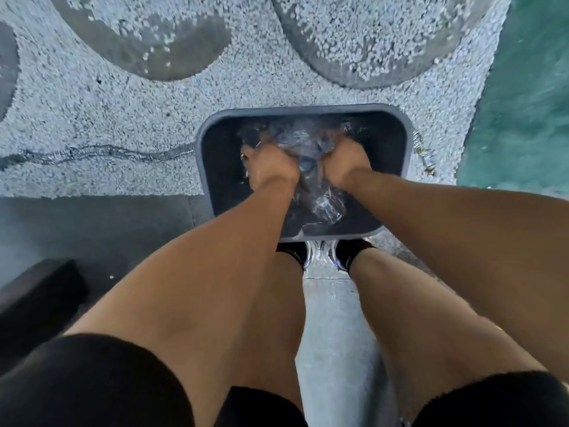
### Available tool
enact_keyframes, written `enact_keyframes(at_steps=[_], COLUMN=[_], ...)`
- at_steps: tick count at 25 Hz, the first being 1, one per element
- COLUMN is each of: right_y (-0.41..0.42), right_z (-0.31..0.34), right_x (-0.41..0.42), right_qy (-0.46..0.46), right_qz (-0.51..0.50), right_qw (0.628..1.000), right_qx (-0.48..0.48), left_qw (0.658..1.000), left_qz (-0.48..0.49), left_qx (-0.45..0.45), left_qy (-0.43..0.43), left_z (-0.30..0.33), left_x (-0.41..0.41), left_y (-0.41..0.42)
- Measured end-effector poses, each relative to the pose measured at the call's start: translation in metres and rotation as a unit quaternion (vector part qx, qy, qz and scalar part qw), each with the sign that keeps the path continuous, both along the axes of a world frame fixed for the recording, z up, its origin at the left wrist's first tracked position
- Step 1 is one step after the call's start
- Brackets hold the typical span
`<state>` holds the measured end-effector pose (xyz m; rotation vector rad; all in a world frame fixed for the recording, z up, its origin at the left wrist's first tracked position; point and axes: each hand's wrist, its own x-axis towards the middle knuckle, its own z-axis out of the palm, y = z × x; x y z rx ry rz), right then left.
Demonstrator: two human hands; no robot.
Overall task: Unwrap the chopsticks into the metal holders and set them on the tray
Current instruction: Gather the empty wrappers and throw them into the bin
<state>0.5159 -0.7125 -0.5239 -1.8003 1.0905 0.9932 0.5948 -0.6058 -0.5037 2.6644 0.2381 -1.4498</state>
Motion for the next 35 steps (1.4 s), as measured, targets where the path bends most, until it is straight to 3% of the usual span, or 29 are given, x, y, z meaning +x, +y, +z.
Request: enact_keyframes(at_steps=[4, 8, 12, 16, 25, 32, 35], right_y=[0.003, 0.001, 0.008, -0.001, 0.002, 0.039, 0.054], right_z=[-0.046, -0.053, -0.035, 0.034, 0.265, 0.442, 0.496], right_x=[0.007, 0.002, -0.005, -0.007, -0.007, -0.01, -0.01], right_qy=[0.0, -0.002, 0.02, 0.048, 0.063, 0.03, 0.011], right_qz=[-0.022, -0.055, -0.08, -0.08, 0.078, 0.157, 0.175], right_qw=[1.0, 0.998, 0.997, 0.996, 0.995, 0.987, 0.984], right_qx=[0.009, 0.029, 0.002, -0.018, 0.015, 0.022, 0.016], left_qw=[1.0, 0.998, 1.0, 1.0, 0.988, 0.972, 0.972], left_qz=[-0.016, -0.059, 0.012, 0.018, -0.101, -0.149, -0.119], left_qx=[-0.001, -0.017, -0.01, -0.01, -0.046, -0.111, -0.144], left_qy=[0.012, 0.004, -0.021, -0.008, 0.105, 0.144, 0.145], left_z=[-0.051, -0.06, -0.042, 0.035, 0.251, 0.424, 0.472], left_x=[0.003, 0.0, -0.007, -0.002, -0.001, -0.018, -0.028], left_y=[0.002, 0.004, 0.018, 0.014, 0.012, 0.05, 0.073])
